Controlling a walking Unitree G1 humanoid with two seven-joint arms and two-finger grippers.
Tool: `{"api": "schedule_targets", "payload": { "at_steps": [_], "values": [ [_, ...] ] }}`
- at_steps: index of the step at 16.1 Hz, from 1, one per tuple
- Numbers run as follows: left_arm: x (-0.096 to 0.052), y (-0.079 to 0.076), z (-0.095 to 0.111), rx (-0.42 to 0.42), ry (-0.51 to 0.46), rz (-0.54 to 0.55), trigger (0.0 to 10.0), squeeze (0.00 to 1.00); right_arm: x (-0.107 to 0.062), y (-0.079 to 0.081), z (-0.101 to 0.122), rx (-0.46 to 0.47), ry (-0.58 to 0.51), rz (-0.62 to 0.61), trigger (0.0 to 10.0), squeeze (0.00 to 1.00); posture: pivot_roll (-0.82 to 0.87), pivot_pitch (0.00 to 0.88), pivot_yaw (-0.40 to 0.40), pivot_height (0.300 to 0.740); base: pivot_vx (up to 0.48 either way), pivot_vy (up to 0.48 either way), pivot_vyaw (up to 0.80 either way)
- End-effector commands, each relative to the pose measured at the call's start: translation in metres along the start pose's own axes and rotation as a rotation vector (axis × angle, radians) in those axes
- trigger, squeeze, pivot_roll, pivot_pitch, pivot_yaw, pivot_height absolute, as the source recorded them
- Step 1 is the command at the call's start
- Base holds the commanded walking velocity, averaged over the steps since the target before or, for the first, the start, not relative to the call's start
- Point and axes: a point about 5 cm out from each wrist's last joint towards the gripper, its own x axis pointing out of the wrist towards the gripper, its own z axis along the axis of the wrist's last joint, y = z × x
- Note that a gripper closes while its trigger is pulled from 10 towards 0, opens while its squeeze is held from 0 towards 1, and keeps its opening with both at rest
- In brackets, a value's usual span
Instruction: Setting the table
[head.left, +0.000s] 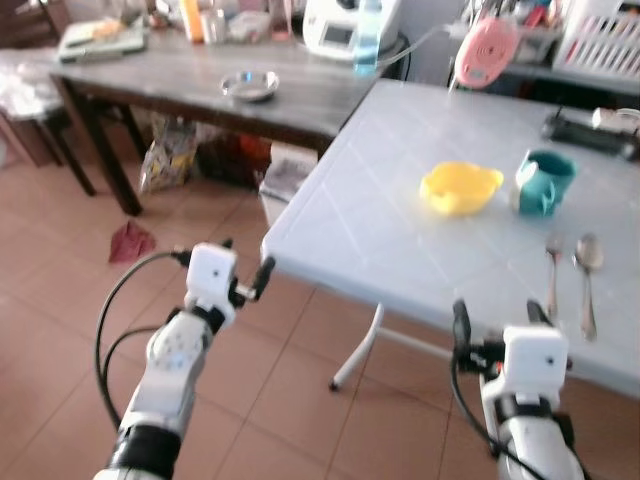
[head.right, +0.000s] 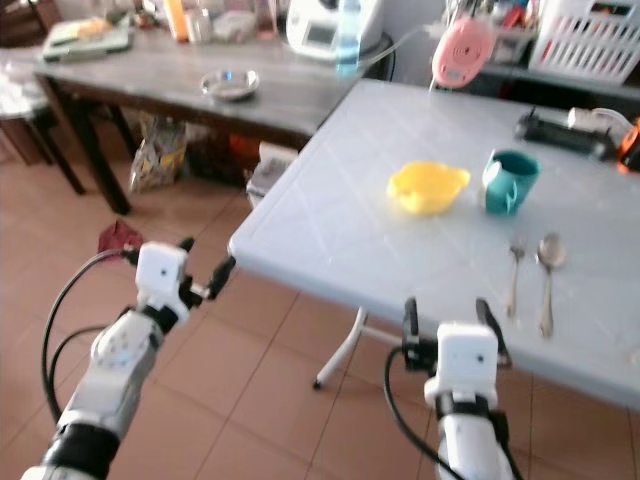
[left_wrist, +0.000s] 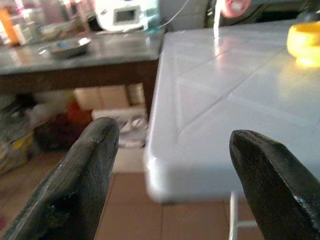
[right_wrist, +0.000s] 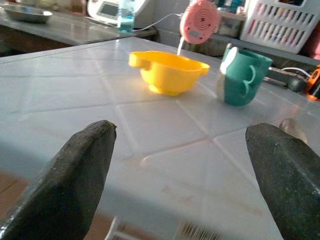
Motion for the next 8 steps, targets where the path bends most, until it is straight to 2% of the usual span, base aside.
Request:
{"api": "schedule_targets", "payload": {
  "at_steps": [1,6,8],
  "values": [
    [0.0054,-0.0076,0.0069,0.0,-0.025,-0.031,10.0,0.0,0.0001,-0.0058,0.0037,-0.015,-0.011,-0.017,10.0,0.0,0.01,0.057,0.015,0.74,0.431,0.0,0.0],
    [0.0076,-0.0083,0.0112,-0.009,-0.042,-0.024,10.0,0.0,0.0015,-0.0045,0.0061,-0.025,-0.021,-0.011,10.0,0.0,0.01,0.055,0.013,0.74,0.394,0.0,0.0],
    [0.0077,-0.0101,0.0142,-0.005,-0.061,-0.039,10.0,0.0,0.0017,-0.0041,0.0067,-0.025,-0.021,-0.011,10.0,0.0,0.01,0.056,0.013,0.74,0.0,0.0,0.0]
  ]
}}
